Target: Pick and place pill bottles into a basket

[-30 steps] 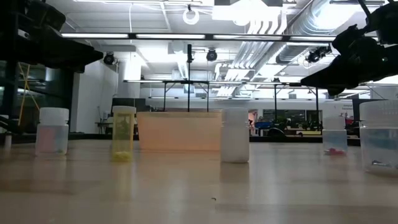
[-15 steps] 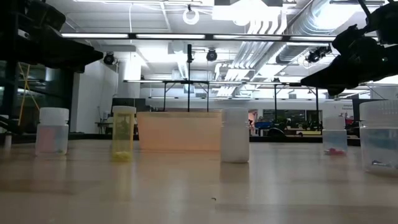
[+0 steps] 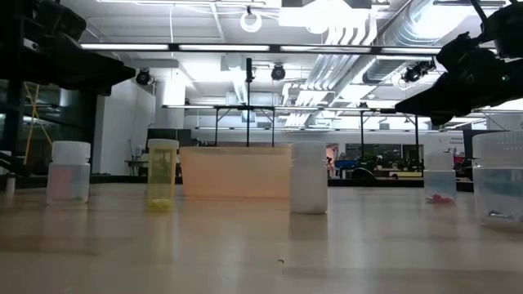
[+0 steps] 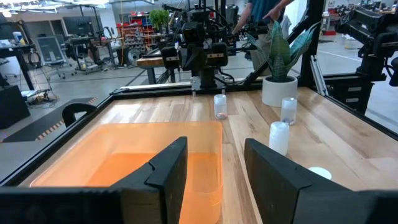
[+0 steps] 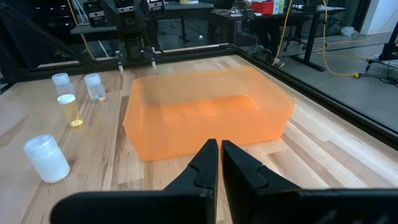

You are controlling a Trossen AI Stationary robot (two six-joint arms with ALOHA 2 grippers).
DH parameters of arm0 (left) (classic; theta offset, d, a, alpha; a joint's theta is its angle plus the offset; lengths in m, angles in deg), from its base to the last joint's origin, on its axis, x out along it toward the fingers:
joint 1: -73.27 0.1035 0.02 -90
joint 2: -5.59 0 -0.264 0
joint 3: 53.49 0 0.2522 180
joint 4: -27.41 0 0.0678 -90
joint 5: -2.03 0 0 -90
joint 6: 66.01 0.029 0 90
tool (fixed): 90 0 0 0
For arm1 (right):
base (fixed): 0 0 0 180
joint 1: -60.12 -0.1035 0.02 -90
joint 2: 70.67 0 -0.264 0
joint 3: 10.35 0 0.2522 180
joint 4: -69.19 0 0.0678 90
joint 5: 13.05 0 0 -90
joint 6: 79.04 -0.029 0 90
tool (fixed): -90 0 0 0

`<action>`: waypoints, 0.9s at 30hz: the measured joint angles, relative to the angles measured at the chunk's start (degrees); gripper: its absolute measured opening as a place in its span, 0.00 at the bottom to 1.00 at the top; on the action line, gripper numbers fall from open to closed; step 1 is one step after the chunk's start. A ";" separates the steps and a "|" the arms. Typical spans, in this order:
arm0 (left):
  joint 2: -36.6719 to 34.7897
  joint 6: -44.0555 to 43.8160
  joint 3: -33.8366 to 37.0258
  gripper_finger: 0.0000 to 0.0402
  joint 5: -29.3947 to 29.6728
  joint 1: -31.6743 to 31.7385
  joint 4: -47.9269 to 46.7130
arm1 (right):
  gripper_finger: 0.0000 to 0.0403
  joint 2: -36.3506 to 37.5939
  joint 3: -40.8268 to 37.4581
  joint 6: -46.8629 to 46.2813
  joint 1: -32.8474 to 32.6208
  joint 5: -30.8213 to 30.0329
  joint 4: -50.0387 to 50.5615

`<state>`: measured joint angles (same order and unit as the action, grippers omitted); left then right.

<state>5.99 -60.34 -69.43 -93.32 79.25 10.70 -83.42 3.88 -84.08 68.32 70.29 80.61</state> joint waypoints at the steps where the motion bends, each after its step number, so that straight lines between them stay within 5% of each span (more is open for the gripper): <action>1: 0.00 0.02 0.00 0.48 0.02 -0.02 0.01 | 0.03 0.00 0.00 0.03 0.00 -0.01 0.02; 21: 0.00 0.00 -0.01 0.48 0.00 -0.02 -0.01 | 0.03 0.00 0.01 0.05 0.01 -0.02 0.02; 27: -0.01 0.02 0.01 0.48 0.01 -0.02 0.00 | 0.03 -0.01 0.00 12.97 0.05 -0.05 0.00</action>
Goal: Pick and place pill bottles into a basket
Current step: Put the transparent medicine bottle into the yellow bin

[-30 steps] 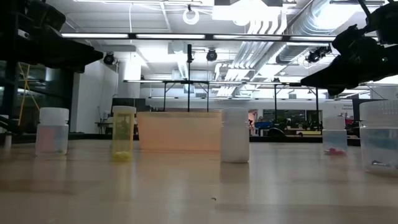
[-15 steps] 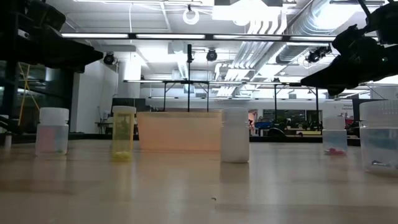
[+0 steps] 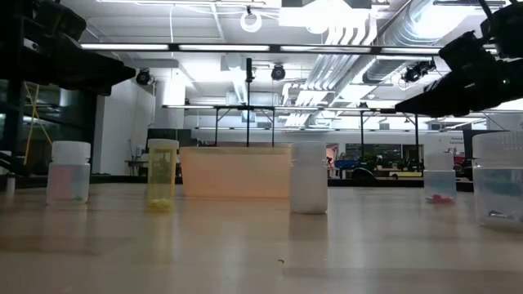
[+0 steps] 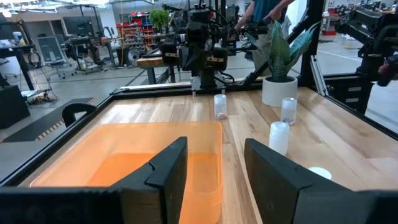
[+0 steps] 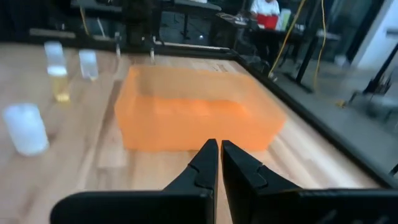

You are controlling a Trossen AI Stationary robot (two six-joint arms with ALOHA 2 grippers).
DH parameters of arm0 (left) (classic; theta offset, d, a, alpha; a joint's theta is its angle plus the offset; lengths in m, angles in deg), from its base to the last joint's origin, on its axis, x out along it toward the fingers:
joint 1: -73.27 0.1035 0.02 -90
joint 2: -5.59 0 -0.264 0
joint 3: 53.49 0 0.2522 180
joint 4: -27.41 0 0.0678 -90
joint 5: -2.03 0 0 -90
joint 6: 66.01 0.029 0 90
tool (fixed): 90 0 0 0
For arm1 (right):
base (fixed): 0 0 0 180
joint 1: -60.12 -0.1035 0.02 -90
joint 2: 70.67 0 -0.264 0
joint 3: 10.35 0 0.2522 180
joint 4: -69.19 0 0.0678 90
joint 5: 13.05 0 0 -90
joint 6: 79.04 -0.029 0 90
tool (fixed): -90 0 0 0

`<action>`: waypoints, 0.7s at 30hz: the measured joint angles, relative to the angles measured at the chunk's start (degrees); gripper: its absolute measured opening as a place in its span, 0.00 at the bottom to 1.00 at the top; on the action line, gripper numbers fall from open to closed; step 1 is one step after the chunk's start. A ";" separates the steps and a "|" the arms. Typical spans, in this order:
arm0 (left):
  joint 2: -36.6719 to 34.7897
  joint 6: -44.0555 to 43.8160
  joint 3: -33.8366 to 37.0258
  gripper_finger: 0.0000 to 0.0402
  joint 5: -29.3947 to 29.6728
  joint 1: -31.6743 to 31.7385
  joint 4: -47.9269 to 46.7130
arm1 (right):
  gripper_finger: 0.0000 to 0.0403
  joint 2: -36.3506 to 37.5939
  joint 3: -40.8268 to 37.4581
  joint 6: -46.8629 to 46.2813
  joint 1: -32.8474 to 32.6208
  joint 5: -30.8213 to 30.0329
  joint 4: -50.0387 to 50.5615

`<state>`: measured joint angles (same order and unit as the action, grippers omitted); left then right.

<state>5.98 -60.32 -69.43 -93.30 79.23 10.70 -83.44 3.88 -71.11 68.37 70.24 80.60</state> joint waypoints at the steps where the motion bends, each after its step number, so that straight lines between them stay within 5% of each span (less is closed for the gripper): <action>1: 0.01 -0.02 0.00 0.48 -0.01 0.01 0.00 | 0.03 0.01 -0.02 1.57 0.00 0.01 0.00; 7: 0.01 -0.02 0.00 0.48 -0.01 0.02 0.01 | 0.03 -0.01 0.01 4.18 0.00 -0.30 -1.63; 17: 0.00 -0.01 -0.01 0.48 0.01 0.01 0.01 | 0.03 -0.03 0.02 -13.46 0.00 0.58 -10.18; 21: 0.01 0.00 -0.02 0.48 0.00 0.02 0.01 | 0.12 -1.76 2.30 -15.46 -0.02 2.40 -10.09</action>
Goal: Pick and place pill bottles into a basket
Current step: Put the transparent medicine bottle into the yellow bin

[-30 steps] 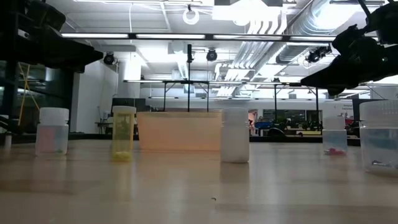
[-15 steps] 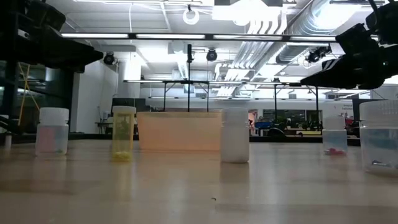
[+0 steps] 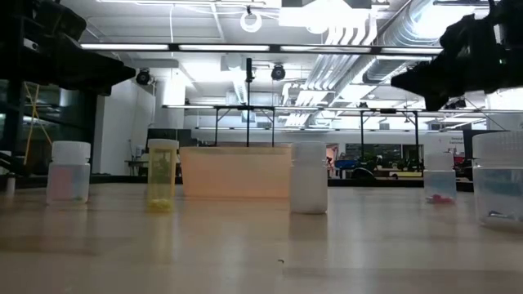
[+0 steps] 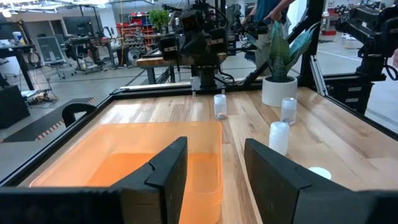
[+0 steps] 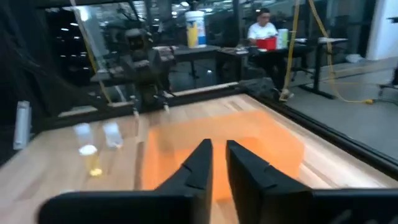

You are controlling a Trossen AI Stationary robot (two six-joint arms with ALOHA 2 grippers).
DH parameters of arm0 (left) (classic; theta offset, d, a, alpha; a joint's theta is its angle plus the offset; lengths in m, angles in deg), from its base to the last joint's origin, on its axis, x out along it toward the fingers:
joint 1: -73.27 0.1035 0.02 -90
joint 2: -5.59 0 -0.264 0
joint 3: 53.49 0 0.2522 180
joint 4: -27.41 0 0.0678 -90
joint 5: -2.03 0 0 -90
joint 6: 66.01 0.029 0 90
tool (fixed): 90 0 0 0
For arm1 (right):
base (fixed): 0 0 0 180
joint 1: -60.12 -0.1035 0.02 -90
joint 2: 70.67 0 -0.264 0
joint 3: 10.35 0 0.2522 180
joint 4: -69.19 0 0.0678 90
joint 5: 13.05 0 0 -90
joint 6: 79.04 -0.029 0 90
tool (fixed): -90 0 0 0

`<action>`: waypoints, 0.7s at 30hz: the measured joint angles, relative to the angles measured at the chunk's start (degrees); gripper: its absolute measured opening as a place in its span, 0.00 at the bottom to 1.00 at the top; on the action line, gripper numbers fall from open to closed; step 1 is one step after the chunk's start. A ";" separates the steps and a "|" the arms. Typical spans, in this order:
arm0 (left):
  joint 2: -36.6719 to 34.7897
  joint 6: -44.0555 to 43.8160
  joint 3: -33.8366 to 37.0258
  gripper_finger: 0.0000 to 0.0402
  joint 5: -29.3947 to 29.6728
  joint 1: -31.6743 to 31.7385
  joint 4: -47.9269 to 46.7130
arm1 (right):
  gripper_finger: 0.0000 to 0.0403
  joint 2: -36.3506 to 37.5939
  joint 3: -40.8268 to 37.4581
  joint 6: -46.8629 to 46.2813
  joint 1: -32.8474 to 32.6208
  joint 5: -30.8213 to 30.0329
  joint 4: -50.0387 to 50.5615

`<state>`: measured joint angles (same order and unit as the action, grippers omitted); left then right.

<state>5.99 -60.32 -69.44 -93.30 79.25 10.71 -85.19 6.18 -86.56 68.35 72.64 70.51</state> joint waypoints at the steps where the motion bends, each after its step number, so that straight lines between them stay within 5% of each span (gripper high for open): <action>1: 0.00 -0.01 0.02 0.48 -0.02 0.00 -0.02 | 0.15 -1.01 1.15 0.06 -0.12 0.46 -0.25; 11: -0.02 -0.04 0.02 0.48 -0.02 0.00 0.00 | 0.58 -19.25 17.05 3.80 -1.88 1.76 17.48; 21: -0.02 -0.61 0.00 0.48 4.85 0.02 0.60 | 0.64 -32.03 33.87 4.67 -7.01 2.33 31.97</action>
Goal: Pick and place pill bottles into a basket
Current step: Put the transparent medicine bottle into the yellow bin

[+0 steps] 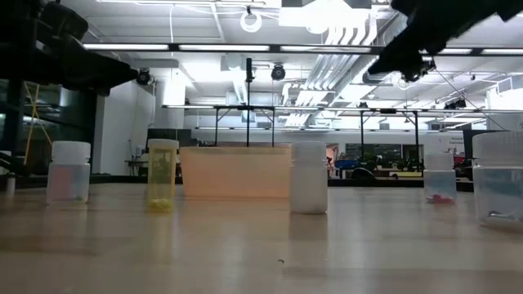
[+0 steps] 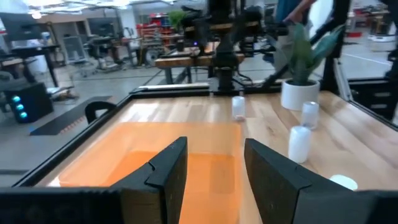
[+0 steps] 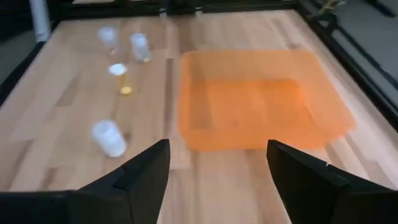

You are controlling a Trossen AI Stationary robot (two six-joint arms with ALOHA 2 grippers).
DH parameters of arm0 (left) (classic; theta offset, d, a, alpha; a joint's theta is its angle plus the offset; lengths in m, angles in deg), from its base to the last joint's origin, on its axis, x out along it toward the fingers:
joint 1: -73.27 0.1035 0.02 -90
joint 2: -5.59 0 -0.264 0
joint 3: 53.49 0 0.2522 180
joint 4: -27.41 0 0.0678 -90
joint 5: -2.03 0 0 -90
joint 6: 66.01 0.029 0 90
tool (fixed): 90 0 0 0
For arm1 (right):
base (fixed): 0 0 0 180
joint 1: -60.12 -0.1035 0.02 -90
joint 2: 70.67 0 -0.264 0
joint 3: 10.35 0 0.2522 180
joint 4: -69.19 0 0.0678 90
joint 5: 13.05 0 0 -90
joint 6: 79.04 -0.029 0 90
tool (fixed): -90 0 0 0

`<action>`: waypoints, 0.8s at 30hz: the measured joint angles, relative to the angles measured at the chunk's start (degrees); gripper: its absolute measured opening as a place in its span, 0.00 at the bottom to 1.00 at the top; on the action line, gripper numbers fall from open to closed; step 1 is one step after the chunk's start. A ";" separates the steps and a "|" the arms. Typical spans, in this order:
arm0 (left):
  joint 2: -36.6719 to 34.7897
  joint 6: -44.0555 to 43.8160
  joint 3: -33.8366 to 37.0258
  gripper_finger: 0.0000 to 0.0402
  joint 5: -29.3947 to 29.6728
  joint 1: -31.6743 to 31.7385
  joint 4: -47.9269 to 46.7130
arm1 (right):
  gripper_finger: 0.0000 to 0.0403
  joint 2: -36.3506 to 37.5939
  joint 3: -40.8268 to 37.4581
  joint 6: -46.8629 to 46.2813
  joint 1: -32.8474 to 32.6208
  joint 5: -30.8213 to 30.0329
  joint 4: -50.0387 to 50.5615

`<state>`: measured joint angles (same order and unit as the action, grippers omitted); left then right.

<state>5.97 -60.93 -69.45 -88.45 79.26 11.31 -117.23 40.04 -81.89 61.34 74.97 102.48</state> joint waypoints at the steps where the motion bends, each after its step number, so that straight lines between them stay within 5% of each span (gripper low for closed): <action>1: 0.02 -0.27 0.00 0.48 0.06 0.00 -0.01 | 0.64 -0.85 1.02 0.17 -0.70 0.12 1.39; 24: 0.02 -3.89 0.00 0.48 0.07 -0.01 -1.19 | 0.64 -18.01 2.97 -11.57 -6.49 2.60 13.88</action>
<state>5.99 -64.82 -69.45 -88.38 79.25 10.12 -135.23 43.01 -93.46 54.85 77.57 116.36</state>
